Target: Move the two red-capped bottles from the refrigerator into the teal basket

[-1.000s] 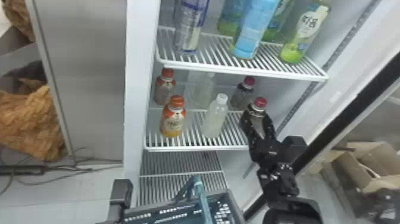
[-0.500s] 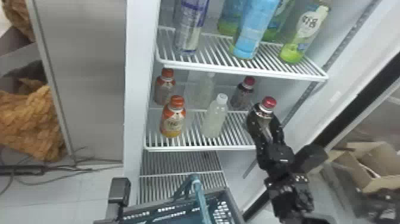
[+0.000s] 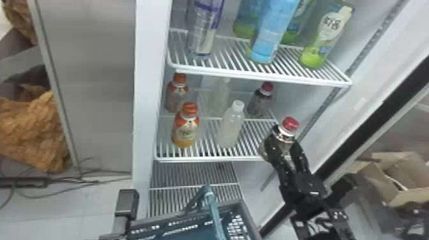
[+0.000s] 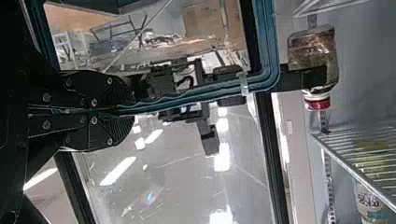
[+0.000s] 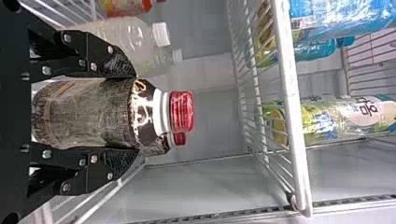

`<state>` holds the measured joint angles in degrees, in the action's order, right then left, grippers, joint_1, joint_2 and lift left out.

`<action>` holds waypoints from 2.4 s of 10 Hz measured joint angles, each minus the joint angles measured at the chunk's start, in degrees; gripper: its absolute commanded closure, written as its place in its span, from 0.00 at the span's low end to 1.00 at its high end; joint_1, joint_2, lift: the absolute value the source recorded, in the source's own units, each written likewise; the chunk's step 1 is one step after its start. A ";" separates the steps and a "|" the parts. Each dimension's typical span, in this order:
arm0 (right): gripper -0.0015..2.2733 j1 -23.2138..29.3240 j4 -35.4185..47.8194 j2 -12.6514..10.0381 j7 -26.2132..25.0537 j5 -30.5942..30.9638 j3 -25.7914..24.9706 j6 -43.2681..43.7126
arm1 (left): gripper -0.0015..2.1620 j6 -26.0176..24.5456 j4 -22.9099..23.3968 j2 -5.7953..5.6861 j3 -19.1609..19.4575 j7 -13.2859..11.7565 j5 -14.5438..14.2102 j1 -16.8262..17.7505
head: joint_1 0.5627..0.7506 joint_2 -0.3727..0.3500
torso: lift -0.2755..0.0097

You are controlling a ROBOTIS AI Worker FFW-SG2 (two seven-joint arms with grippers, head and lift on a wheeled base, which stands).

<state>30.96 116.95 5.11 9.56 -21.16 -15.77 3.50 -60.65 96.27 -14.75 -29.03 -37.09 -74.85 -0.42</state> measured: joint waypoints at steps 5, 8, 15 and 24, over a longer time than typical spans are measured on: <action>0.31 11.75 11.59 -1.13 0.49 -4.69 -0.94 -5.34 | 0.51 1.05 0.00 -0.16 0.32 0.09 0.01 -0.14 | 0.70 0.03 | 0.17; 0.31 15.07 15.69 -1.97 2.85 -4.79 -1.48 -11.25 | 0.51 1.51 0.00 -0.25 0.48 0.19 0.13 -0.14 | 0.70 0.03 | 0.17; 0.31 19.67 22.77 -1.54 5.96 -1.73 0.42 -27.01 | 0.51 1.77 -0.01 -1.10 1.34 0.85 0.58 -0.22 | 0.70 0.03 | 0.17; 0.18 20.81 27.24 0.72 9.55 -0.38 1.41 -37.56 | 0.51 1.61 -0.01 -1.07 0.92 0.98 1.04 0.01 | 0.70 0.03 | 0.17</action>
<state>51.77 144.20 5.83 19.11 -21.54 -14.35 -34.06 -59.04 96.26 -15.82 -28.11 -36.11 -73.81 -0.42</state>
